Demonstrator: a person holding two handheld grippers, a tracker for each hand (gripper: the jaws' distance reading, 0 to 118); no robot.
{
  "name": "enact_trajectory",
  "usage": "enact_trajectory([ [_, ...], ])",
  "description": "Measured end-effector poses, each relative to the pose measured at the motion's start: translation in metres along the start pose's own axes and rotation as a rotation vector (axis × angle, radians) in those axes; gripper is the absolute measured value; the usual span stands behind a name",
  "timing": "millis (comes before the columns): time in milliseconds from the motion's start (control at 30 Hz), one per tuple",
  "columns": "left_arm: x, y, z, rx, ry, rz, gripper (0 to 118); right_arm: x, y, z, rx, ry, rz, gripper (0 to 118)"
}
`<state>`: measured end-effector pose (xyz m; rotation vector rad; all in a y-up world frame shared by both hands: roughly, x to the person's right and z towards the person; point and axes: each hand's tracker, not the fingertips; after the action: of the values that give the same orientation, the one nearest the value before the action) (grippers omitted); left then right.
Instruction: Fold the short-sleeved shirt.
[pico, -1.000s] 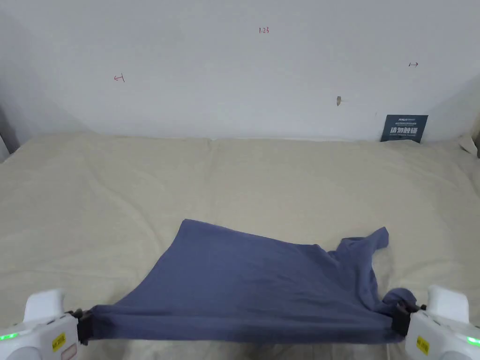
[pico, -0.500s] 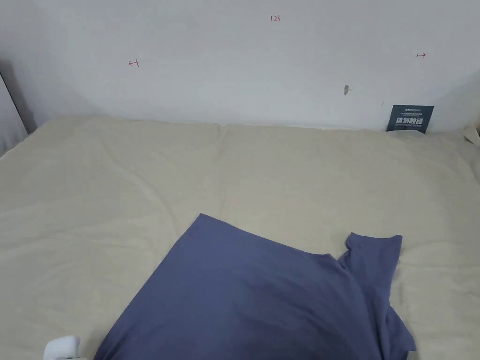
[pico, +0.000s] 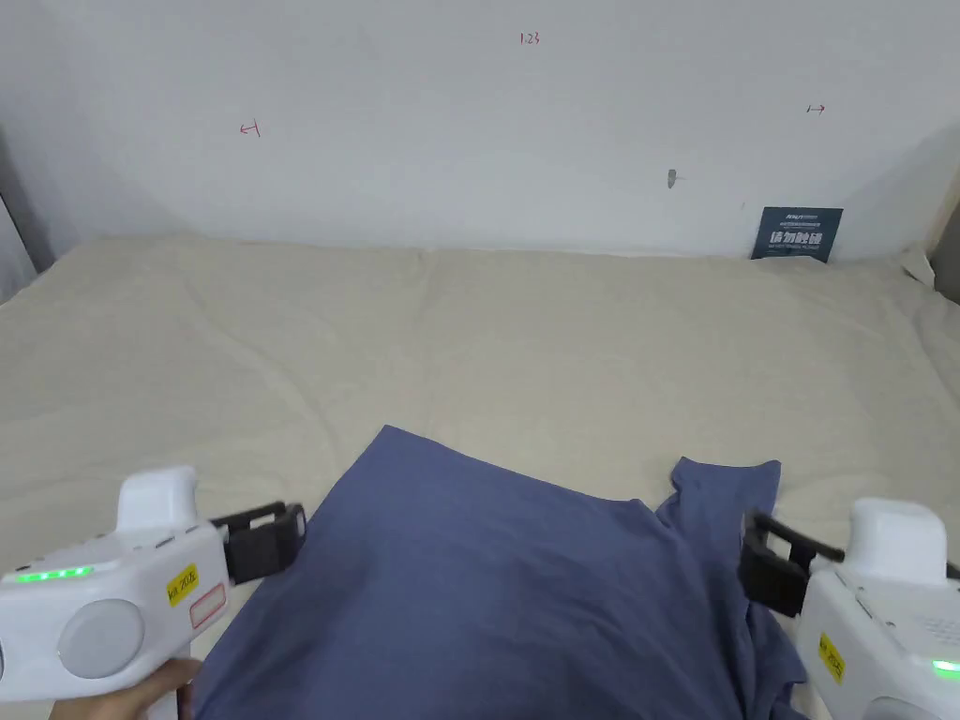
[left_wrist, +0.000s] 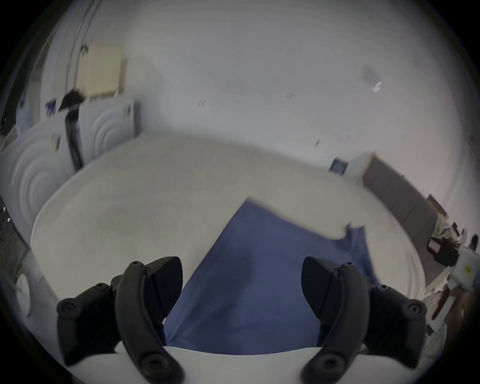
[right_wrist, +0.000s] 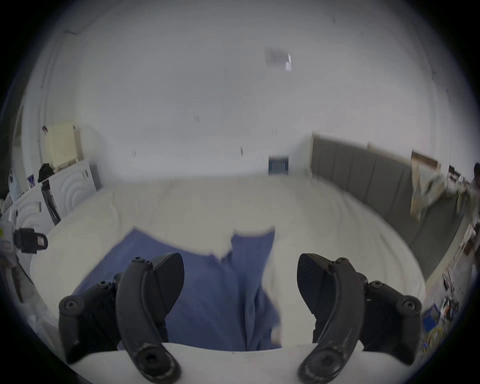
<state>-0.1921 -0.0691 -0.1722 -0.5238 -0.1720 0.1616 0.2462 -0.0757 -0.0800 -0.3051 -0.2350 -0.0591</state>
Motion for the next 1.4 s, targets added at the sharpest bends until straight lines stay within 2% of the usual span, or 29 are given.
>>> enact_trajectory([
  [100, 0.025, 0.021, 0.016, 0.156, -0.061, -0.008, 95, -0.012, 0.022, 0.016, 0.126, -0.065, 0.065, 92],
  [133, 0.032, 0.025, 0.019, 0.211, -0.073, -0.012, 92, -0.014, 0.028, 0.018, 0.138, -0.078, 0.089, 92],
  [167, 0.038, 0.027, 0.021, 0.255, -0.088, -0.024, 84, -0.016, 0.031, 0.022, 0.159, -0.080, 0.100, 86],
  [200, 0.045, 0.029, 0.024, 0.283, -0.096, -0.033, 73, -0.017, 0.032, 0.025, 0.188, -0.083, 0.100, 72],
  [233, 0.050, 0.031, 0.024, 0.322, -0.119, -0.041, 58, -0.018, 0.033, 0.028, 0.220, -0.110, 0.100, 45],
  [267, 0.053, 0.030, 0.024, 0.342, -0.146, -0.040, 25, -0.019, 0.034, 0.028, 0.229, -0.138, 0.098, 0],
  [300, 0.055, 0.030, 0.024, 0.356, -0.194, -0.025, 1, -0.018, 0.033, 0.028, 0.214, -0.128, 0.097, 0],
  [333, 0.057, 0.030, 0.020, 0.346, -0.214, -0.010, 0, -0.017, 0.033, 0.030, 0.228, -0.100, 0.069, 0],
  [400, 0.061, 0.033, 0.012, 0.326, -0.243, 0.000, 0, -0.016, 0.032, 0.027, 0.217, -0.108, 0.049, 0],
  [500, 0.066, 0.035, -0.011, 0.264, -0.223, -0.014, 0, -0.015, 0.027, 0.020, 0.201, -0.116, 0.060, 0],
  [600, 0.063, 0.044, -0.049, 0.131, -0.232, 0.016, 0, -0.008, 0.021, 0.005, 0.166, -0.113, 0.059, 0],
  [700, 0.058, 0.055, -0.105, 0.002, -0.211, -0.009, 0, 0.000, 0.015, -0.014, 0.125, -0.115, 0.051, 0],
  [733, 0.053, 0.058, -0.128, -0.092, -0.196, -0.028, 0, 0.001, 0.012, -0.022, 0.110, -0.118, 0.050, 0],
  [833, 0.045, 0.071, -0.197, -0.202, -0.187, -0.050, 0, 0.008, 0.006, -0.047, 0.064, -0.136, 0.049, 0],
  [967, 0.037, 0.079, -0.282, -0.309, -0.094, -0.092, 1, 0.017, -0.003, -0.083, -0.002, -0.152, 0.049, 0],
  [1000, 0.035, 0.079, -0.303, -0.342, -0.082, -0.119, 12, 0.019, -0.005, -0.093, -0.011, -0.158, 0.052, 0],
  [1033, 0.034, 0.080, -0.328, -0.390, -0.063, -0.134, 41, 0.022, -0.008, -0.103, -0.022, -0.167, 0.054, 0],
  [1067, 0.034, 0.079, -0.350, -0.466, -0.018, -0.146, 87, 0.025, -0.010, -0.110, -0.032, -0.176, 0.054, 0],
  [1100, 0.032, 0.076, -0.367, -0.510, 0.027, -0.154, 103, 0.028, -0.012, -0.119, -0.044, -0.183, 0.052, 0],
  [1300, 0.023, 0.066, -0.435, -0.589, 0.036, -0.136, 104, 0.044, -0.025, -0.157, -0.104, -0.211, 0.041, 0],
  [1333, 0.023, 0.064, -0.442, -0.581, 0.031, -0.141, 102, 0.045, -0.028, -0.159, -0.111, -0.214, 0.039, 0],
  [1400, 0.027, 0.056, -0.453, -0.599, 0.040, -0.163, 79, 0.049, -0.032, -0.165, -0.130, -0.220, 0.031, 0],
])
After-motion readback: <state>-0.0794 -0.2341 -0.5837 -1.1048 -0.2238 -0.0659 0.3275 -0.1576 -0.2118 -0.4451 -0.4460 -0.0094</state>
